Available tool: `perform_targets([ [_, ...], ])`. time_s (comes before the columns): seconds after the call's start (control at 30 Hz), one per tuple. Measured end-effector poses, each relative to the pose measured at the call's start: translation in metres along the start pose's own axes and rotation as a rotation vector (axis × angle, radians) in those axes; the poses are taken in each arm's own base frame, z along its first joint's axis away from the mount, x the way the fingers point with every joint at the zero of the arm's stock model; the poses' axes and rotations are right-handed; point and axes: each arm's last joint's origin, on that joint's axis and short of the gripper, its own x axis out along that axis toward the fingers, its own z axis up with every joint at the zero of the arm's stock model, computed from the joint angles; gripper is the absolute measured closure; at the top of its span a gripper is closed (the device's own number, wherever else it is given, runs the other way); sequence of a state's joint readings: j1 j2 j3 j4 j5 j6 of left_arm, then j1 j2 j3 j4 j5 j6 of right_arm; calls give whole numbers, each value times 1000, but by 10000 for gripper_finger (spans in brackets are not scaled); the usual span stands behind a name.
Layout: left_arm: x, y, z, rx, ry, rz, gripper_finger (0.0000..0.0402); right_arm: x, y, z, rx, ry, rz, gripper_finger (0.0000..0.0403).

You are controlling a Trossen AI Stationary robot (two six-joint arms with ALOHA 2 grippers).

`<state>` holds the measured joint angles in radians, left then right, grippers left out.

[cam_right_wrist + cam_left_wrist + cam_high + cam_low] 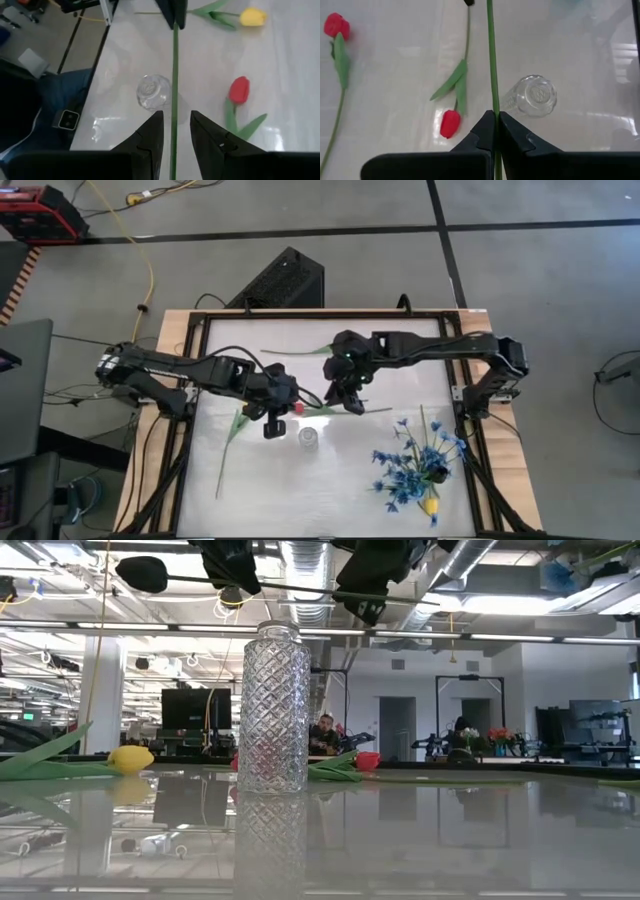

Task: Sort flowers into vase by color
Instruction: Put the black flower into the blue vase

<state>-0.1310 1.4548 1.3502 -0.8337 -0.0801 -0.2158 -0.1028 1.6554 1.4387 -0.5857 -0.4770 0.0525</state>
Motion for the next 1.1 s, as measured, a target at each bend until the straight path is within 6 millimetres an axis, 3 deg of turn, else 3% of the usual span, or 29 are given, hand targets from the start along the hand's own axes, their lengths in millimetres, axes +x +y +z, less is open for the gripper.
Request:
perform_targets([
  [0.6, 0, 0, 0, -3, -5, 17, 401, 3, 3, -2, 41, 20, 3, 283],
  [1.1, 0, 1, 1, -5, -15, 36, 401, 2, 2, -6, 34, 56, -5, 378],
])
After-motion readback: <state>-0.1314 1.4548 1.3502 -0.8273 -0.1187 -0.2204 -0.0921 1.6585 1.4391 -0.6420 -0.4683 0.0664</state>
